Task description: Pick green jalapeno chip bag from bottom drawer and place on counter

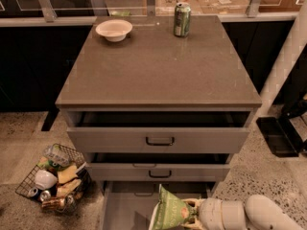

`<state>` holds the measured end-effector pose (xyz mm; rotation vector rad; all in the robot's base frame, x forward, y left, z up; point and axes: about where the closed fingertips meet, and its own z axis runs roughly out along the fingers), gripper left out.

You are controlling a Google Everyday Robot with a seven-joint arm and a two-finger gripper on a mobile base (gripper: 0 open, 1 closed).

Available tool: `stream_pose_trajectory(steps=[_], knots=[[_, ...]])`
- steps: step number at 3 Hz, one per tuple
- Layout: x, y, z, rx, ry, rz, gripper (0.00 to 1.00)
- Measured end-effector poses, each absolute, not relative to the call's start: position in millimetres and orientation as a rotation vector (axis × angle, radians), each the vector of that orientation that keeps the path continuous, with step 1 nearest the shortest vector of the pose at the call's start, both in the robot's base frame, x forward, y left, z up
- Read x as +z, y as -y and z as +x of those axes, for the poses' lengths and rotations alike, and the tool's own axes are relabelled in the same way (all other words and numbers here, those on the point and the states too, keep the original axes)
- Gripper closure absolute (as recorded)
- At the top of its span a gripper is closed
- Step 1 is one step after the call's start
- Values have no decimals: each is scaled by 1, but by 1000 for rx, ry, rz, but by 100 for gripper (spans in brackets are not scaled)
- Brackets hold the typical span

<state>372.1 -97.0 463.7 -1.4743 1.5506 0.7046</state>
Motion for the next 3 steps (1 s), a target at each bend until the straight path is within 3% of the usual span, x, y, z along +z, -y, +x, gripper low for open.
stream_pose_trajectory(steps=[3], knots=[[625,81,356,485,-1499,-1409,100]])
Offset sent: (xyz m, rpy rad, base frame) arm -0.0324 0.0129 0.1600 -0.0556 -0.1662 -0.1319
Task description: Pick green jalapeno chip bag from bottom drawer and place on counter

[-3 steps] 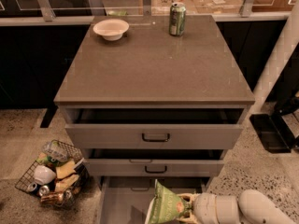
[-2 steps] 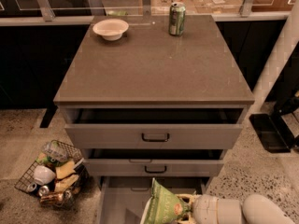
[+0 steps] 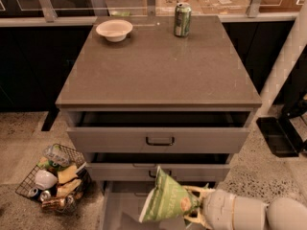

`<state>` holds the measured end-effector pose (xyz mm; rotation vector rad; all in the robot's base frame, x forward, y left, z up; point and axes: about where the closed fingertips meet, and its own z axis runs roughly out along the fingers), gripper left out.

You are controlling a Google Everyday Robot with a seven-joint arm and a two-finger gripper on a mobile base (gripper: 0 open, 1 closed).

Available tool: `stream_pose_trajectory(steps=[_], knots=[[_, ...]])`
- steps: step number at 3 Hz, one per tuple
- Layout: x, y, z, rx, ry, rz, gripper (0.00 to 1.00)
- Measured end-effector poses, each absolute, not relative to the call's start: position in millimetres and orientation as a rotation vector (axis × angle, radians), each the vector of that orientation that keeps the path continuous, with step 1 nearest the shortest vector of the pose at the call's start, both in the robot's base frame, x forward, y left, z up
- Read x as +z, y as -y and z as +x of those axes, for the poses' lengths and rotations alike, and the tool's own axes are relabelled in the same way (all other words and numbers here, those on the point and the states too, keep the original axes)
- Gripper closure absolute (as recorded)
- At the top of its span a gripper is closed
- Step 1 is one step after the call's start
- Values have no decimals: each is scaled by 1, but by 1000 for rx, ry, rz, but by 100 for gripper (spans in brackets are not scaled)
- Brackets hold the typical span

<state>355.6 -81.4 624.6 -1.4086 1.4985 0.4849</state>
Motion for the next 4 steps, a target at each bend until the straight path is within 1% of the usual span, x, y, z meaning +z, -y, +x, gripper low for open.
stream_pose_trajectory(steps=[1,3,4], knots=[[675,75,373,436,-1471,-1389,100],[769,33,401,281,-1491,-1415,100],[767,33,401,287,-1480,-1395,100]])
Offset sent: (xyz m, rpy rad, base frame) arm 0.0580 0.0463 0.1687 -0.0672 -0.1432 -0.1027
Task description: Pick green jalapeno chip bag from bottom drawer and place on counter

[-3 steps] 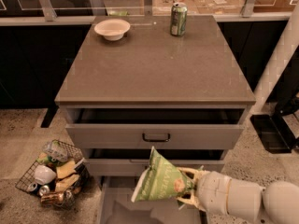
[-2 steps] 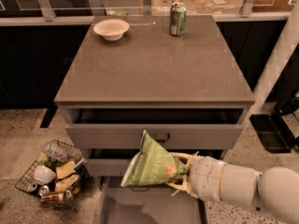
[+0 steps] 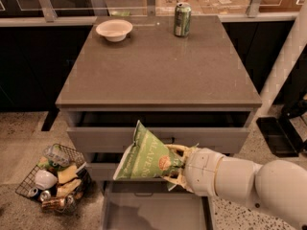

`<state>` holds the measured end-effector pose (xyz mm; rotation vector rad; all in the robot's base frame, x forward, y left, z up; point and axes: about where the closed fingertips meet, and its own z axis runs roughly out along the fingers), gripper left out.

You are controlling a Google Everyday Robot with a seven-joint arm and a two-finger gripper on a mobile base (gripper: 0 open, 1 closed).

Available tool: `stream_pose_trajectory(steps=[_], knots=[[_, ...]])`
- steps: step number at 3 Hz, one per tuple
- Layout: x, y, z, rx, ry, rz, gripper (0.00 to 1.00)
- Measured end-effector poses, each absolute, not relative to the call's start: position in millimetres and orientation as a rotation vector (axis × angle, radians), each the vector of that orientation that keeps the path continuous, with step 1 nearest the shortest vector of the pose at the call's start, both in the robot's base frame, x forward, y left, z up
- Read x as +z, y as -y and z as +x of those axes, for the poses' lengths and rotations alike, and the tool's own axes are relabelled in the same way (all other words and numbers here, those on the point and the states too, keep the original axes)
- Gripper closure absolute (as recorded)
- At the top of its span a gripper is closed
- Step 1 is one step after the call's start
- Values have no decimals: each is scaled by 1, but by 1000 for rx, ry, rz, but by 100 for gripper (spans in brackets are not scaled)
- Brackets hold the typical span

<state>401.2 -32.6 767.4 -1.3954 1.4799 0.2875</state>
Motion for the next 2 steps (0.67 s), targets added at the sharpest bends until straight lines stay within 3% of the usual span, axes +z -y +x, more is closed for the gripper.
stream_pose_trajectory(steps=[2], knots=[[828,75,453,262,-1502,-1201,100]])
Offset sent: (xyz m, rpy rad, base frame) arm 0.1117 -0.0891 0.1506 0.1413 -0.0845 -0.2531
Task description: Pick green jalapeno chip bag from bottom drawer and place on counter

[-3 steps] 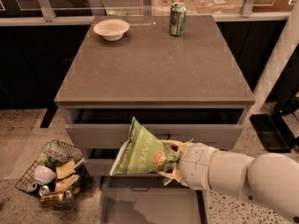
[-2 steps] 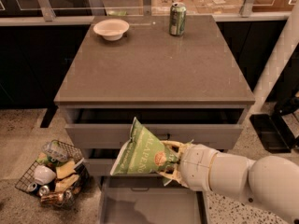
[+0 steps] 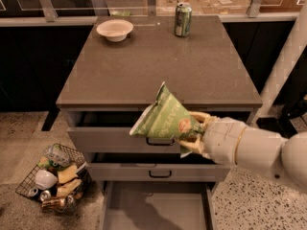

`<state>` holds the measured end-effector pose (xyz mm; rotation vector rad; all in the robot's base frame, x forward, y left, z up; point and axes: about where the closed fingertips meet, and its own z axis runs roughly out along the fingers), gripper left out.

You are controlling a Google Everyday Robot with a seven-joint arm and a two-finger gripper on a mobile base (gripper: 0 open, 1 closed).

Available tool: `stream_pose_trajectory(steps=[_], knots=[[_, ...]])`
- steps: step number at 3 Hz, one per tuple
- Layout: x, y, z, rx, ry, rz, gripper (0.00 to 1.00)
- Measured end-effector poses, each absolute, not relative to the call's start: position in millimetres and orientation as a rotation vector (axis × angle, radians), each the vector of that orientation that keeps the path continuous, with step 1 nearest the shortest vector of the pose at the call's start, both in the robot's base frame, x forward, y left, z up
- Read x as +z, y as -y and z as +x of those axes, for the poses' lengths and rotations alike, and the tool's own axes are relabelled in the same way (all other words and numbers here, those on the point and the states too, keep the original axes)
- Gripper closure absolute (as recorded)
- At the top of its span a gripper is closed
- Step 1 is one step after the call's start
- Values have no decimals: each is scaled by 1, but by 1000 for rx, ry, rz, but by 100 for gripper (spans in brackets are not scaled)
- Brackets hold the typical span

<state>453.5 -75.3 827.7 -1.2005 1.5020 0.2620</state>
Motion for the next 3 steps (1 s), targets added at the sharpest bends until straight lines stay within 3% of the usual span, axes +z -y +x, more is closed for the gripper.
stream_pose_trajectory(steps=[3], knots=[[933,174,604,199,-1627,-985,100]])
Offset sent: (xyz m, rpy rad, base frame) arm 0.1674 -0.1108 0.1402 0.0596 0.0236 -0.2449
